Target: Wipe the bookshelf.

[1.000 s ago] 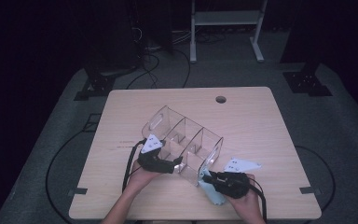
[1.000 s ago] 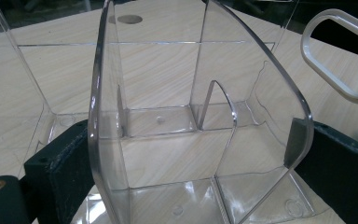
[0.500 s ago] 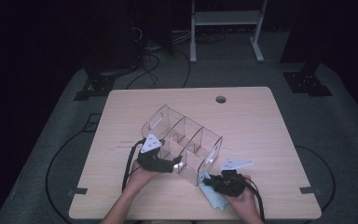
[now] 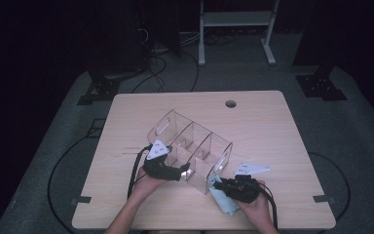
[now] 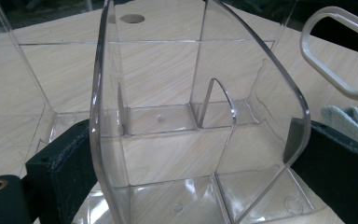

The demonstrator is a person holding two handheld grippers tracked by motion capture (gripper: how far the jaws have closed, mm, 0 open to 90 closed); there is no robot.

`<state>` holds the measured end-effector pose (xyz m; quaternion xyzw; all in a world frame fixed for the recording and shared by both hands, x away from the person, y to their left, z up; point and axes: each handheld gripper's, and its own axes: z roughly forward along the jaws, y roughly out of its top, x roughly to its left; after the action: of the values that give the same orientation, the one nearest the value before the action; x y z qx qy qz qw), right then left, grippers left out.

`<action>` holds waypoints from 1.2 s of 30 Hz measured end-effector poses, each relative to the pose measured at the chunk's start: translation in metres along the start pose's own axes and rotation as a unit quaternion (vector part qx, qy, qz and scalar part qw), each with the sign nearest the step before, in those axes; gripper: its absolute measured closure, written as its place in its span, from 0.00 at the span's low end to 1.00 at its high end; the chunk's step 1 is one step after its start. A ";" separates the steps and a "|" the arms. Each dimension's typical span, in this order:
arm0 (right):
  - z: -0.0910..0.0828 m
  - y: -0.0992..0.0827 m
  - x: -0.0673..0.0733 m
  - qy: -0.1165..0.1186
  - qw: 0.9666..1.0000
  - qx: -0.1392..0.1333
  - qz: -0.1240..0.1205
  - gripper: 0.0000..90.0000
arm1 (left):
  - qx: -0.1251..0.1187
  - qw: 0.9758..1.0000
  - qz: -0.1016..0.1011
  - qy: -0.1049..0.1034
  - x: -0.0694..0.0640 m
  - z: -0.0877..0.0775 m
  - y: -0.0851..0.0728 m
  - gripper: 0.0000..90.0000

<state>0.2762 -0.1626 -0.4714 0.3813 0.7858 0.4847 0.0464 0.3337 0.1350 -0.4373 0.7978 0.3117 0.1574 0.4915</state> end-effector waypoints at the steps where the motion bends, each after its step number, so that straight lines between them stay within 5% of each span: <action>1: -0.001 0.001 -0.003 -0.006 1.000 -0.001 0.003 0.86 | 0.000 1.000 0.000 -0.001 0.000 0.000 0.000 0.05; 12: -0.007 0.004 -0.022 -0.036 0.999 -0.010 0.023 0.86 | -0.005 0.999 0.003 -0.031 0.001 -0.003 0.001 0.06; 18: -0.012 0.006 -0.033 -0.046 0.998 -0.016 0.041 0.86 | 0.002 1.000 0.014 -0.023 -0.006 0.002 0.001 0.06; 27: -0.015 0.002 -0.008 -0.010 1.000 -0.010 0.026 0.86 | 0.004 1.000 0.006 -0.015 -0.004 0.002 0.000 0.07; 32: -0.015 0.001 -0.010 -0.006 1.000 -0.002 0.029 0.86 | 0.005 1.000 0.011 -0.021 -0.005 0.003 0.000 0.08; 36: -0.032 0.011 -0.012 -0.013 0.999 -0.039 0.030 0.86 | 0.006 1.000 0.015 -0.023 -0.008 0.005 0.000 0.08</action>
<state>0.2766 -0.1907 -0.4498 0.4086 0.7542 0.5109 0.0567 0.3308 0.1261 -0.4395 0.8088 0.2894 0.1439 0.4914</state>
